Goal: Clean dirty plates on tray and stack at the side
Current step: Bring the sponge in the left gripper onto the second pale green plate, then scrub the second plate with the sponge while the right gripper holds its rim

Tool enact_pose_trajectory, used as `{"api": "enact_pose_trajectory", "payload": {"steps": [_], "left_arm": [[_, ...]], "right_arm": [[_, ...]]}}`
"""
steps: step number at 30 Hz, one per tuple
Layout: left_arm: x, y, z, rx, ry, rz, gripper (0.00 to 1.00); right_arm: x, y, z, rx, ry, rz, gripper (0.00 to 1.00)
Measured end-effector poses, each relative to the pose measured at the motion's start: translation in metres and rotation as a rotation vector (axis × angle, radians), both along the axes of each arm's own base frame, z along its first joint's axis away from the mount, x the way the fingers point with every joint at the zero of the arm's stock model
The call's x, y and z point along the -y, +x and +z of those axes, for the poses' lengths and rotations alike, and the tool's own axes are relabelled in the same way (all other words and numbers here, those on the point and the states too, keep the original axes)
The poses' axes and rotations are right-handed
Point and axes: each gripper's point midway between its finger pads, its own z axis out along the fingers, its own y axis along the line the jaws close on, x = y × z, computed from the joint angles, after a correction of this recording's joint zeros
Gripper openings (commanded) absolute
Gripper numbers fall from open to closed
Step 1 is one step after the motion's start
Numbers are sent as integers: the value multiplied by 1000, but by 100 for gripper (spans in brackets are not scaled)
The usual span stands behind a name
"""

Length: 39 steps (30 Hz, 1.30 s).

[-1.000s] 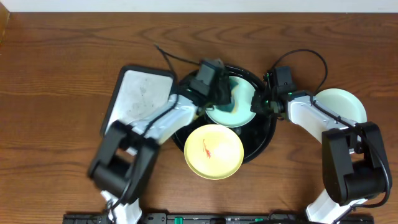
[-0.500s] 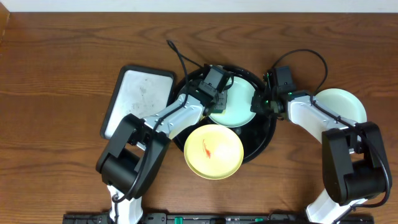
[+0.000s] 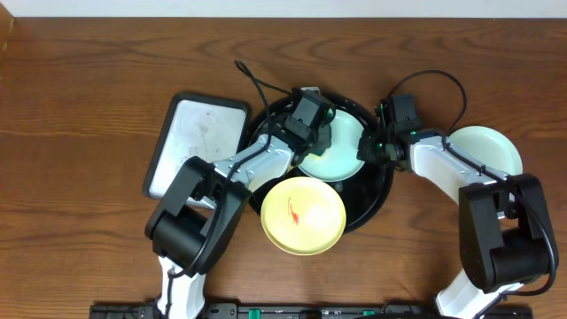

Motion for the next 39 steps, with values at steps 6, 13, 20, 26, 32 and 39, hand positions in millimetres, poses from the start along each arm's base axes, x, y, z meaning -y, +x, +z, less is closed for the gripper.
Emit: {"api": "enact_pose_trajectory", "payload": {"steps": [6,13,20,26,32,39], "left_arm": [[22,-11,-1,-58,-110,1,7],[42,-30,-2,-158,-204,-26,8],[28,-34,-7,-207,-129,-16,7],[-12,-23,-8,-147,58,-14,8],[-41,-11,-6,-19,312,-62,7],[-44,-11,-2,66,485,-129,7]], "right_arm": [[0,-1,0,-4,-1,0,1],[0,0,0,-3,0,0,1],[0,-1,0,-4,1,1,1],[-1,-1,0,-4,1,2,1],[-4,-1,1,-1,12,10,1],[-10,-3,1,-8,26,19,1]]}}
